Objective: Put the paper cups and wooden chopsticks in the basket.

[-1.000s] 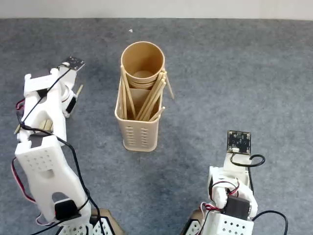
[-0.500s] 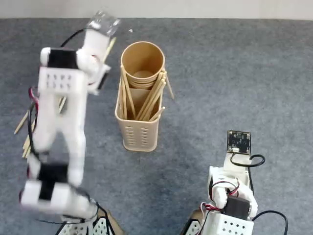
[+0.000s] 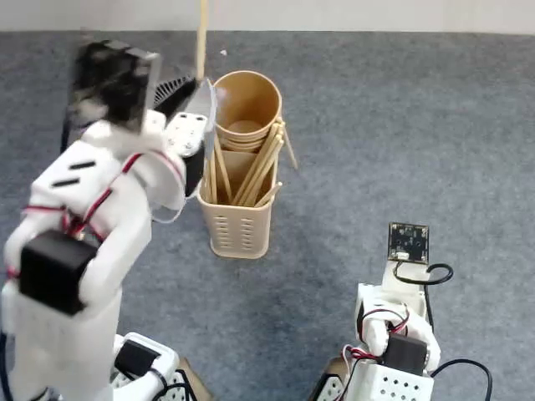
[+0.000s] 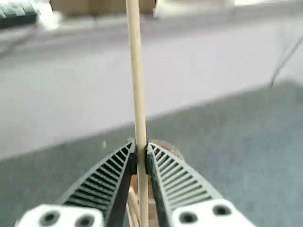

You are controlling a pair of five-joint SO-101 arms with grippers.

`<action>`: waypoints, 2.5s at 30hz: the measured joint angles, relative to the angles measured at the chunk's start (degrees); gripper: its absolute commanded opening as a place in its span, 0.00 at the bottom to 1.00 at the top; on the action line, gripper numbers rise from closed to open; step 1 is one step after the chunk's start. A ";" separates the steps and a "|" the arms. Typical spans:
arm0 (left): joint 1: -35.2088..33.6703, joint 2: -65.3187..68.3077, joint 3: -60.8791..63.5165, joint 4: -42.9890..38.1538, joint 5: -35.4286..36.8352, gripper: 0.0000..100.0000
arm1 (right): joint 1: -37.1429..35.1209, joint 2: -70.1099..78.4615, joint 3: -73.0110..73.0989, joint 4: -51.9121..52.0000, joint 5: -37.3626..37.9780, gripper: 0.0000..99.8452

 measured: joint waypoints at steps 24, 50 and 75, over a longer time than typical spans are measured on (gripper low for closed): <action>-1.93 -2.73 16.18 -5.19 0.44 0.14 | 0.00 0.00 0.00 0.00 0.00 0.01; -5.19 -2.64 34.73 -5.19 0.26 0.14 | 0.00 0.00 0.00 0.00 0.00 0.01; -7.82 -10.29 29.80 -6.59 -6.15 0.09 | 0.00 0.00 0.00 0.00 0.00 0.01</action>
